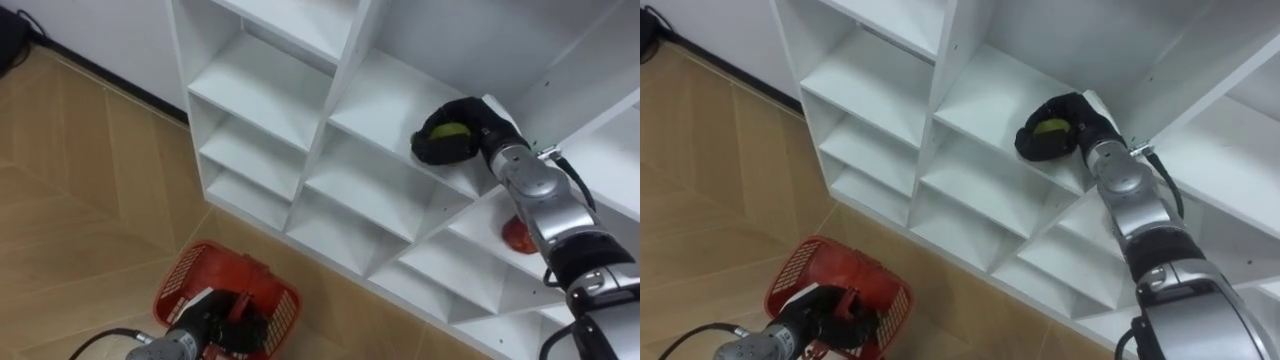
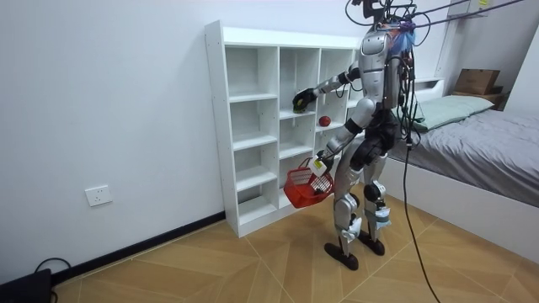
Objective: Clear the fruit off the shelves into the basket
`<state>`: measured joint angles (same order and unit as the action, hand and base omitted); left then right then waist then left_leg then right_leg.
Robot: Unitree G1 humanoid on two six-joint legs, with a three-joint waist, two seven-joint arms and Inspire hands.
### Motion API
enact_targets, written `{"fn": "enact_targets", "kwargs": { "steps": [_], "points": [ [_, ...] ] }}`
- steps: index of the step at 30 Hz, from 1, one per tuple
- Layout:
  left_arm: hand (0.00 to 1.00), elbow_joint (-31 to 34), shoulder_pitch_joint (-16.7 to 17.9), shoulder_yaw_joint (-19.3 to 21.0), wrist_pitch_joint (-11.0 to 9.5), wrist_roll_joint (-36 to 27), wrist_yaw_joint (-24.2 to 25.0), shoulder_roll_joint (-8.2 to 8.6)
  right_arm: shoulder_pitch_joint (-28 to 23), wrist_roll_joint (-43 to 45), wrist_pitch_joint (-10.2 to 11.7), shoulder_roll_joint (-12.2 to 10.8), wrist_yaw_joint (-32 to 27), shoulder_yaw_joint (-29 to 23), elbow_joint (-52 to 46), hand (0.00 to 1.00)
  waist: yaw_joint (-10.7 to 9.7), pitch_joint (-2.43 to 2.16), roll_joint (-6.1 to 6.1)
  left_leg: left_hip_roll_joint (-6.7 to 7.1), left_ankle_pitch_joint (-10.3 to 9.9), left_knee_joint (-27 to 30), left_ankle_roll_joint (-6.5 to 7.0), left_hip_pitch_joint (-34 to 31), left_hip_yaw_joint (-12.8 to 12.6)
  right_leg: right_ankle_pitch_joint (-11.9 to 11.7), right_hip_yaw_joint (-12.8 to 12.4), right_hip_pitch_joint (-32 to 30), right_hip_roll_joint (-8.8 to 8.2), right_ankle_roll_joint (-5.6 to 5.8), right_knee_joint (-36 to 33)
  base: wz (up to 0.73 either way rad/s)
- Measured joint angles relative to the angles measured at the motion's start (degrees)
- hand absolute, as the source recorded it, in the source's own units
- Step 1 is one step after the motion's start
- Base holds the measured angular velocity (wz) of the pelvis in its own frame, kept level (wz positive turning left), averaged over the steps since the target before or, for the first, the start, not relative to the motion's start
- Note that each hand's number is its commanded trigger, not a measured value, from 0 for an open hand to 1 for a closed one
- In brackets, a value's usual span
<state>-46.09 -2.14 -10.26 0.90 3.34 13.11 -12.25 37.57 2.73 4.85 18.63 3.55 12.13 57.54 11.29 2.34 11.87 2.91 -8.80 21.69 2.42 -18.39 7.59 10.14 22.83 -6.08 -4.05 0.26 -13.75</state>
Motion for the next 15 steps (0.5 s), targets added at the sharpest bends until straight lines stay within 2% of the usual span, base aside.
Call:
{"fn": "enact_targets", "kwargs": {
  "steps": [15],
  "points": [
    [1.0, 0.1, -0.8, -0.1, 0.0, -0.3, 0.2, 0.14, -0.6, -2.4, 0.0, -0.1, 0.4, 0.0, -0.3, 1.0, 0.2, -0.03, -0.06, 0.01, 0.0, 0.0, 0.0, 0.1, 0.0, 0.0, -0.7, 0.0, 0.11, 0.01, 0.1, 0.0]
  ]
}}
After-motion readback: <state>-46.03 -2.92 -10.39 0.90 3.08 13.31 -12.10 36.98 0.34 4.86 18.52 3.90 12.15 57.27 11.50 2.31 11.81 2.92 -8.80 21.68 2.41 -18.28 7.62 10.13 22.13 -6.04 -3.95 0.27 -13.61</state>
